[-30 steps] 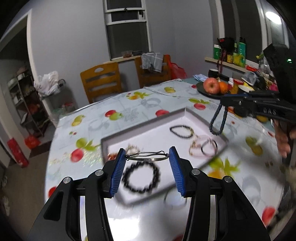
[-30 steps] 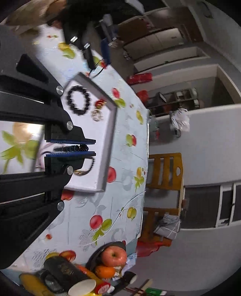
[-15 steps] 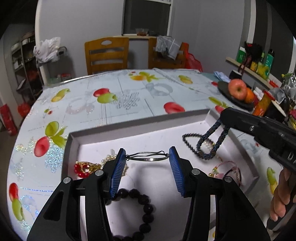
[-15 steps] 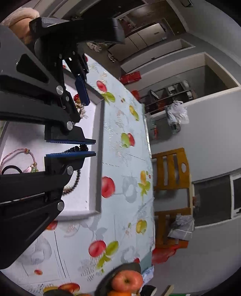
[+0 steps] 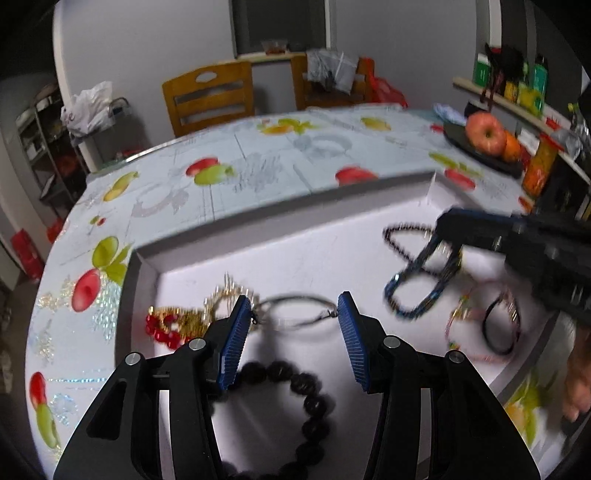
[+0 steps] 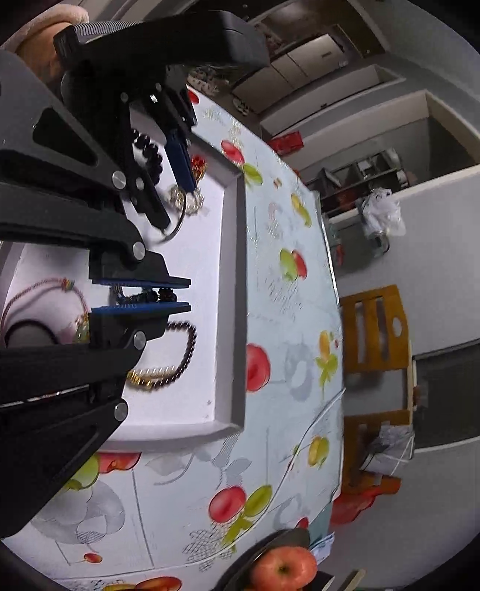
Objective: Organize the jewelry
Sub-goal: 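Carry the bead bracelet with the right tool into the tray while the left carries the bangle there, then withdraw both tools from the tray toward the last silver bangle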
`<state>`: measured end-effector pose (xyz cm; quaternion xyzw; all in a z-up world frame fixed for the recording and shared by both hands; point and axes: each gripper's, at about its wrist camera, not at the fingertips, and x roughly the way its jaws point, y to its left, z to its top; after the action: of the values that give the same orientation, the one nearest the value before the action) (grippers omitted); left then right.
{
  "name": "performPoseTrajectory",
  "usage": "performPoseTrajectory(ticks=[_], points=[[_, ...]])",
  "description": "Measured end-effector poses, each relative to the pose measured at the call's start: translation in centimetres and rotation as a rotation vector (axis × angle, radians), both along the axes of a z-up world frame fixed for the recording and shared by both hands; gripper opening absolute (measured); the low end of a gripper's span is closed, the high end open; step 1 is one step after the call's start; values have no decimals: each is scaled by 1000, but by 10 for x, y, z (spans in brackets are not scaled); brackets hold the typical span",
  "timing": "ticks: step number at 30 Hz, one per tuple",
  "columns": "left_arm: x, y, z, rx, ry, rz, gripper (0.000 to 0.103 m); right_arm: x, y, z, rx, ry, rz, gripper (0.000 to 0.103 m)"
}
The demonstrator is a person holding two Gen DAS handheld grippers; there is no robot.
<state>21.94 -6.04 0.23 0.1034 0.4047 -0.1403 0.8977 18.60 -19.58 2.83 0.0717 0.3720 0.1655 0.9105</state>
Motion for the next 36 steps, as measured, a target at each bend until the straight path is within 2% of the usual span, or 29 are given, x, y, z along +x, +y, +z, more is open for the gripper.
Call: performPoseTrajectory(ticks=[3,10,13,14,16,19,21,22,23,27,30,32,33,35,36], points=[[0,2,-7,47,19,0,51,2,-3,-6,-1,22,-3,7],[0,-7,-8,41,29,-31,51,9,0,-14,76,60,46,7],[-4,-13,-8,58,19,-53,52,8,3,-16,55,65,49,7],[-4,-13,-8,56,15,-58,54,8,4,-16,44,64,41,7],[-7,-12,-4,43,-3,-55,67,7,3,-16,40,63,30,7],[-10,-11,0,32,-21,-46,70,6,2,-16,49,64,29,8],[-11,-10,2,25,-23,-42,71,5,0,-14,56,54,28,15],[-12,-10,3,17,-24,-45,71,4,0,-12,58,47,26,29],[-14,-9,6,8,-31,-46,72,2,-2,-10,63,37,22,37],[-20,-3,17,-16,-52,-25,76,-3,-9,0,88,-1,3,39],[-30,6,30,-43,-82,10,85,-10,-20,11,145,-20,-24,55],[-36,11,37,-59,-85,20,85,-17,-26,20,162,-34,-33,61],[-42,15,40,-70,-84,24,85,-21,-27,24,159,-42,-37,64],[-52,22,43,-70,-84,32,87,-35,-29,33,133,-73,-47,82],[-56,24,43,-62,-86,35,92,-45,-30,37,116,-94,-47,84]])
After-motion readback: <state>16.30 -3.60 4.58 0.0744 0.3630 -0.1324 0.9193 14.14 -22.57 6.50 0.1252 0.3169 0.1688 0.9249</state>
